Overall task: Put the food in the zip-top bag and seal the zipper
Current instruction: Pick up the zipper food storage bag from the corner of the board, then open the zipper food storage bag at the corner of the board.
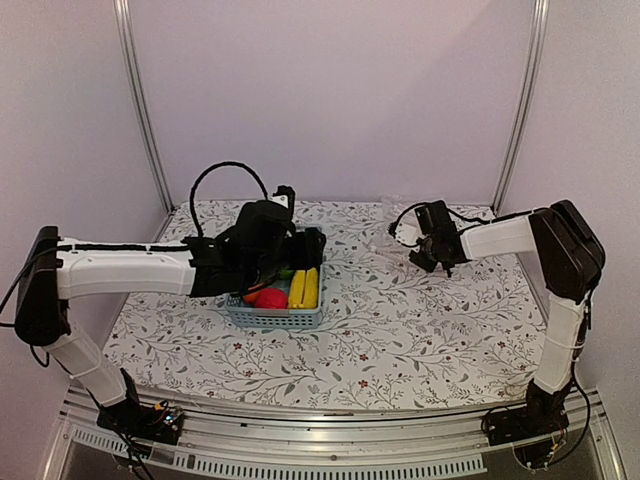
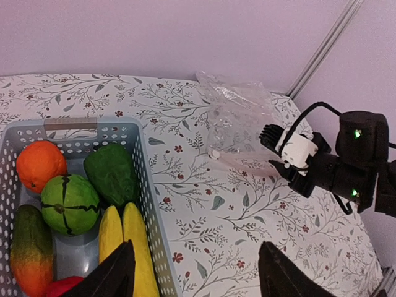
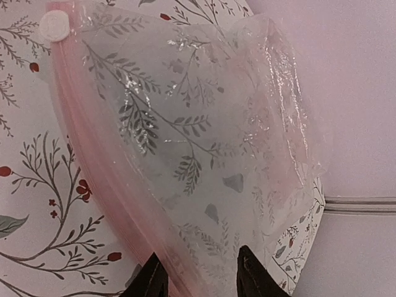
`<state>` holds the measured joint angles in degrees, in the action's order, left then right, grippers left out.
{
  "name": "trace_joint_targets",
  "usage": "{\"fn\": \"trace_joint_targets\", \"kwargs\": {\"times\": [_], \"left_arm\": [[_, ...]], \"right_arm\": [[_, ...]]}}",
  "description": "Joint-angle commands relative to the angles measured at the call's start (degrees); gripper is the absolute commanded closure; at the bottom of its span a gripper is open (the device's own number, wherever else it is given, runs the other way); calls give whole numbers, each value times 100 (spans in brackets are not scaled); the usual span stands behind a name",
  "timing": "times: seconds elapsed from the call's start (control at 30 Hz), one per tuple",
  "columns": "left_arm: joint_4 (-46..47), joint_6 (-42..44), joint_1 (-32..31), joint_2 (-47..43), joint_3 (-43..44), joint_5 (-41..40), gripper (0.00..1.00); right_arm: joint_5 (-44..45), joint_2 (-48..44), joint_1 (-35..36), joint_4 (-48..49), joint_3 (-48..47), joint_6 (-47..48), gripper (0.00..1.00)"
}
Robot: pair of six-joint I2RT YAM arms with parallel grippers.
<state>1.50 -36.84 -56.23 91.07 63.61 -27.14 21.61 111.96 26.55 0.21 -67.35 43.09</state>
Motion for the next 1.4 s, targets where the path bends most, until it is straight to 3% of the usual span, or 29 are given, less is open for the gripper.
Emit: {"fn": "trace_joint_targets", "kwargs": {"times": [0.0, 0.1, 0.3, 0.6, 0.9, 1.13, 1.37], "left_arm": [[97, 97, -28, 107, 117, 112, 33], [189, 48, -24, 182, 121, 120, 33], [441, -222, -31, 683, 443, 135, 32], [467, -866, -137, 1780, 1419, 160, 28], [582, -1009, -253, 2681, 2376, 502, 29], [1153, -944, -327, 3136, 2759, 801, 30], [344, -1386, -319, 3872, 3833, 504, 33]], "right_arm": [[257, 258, -77, 257, -166, -29, 66], [271, 331, -140, 337, -187, -37, 69], [-16, 203, -275, 17, -266, -282, 100], [-1510, -910, -281, -1534, -612, -1709, 100], [-2083, -1622, -277, -2066, -610, -2233, 100], [-2744, -1608, -215, -2279, -768, -2610, 100], [-3148, -1623, -124, -2353, -849, -2818, 100]]}}
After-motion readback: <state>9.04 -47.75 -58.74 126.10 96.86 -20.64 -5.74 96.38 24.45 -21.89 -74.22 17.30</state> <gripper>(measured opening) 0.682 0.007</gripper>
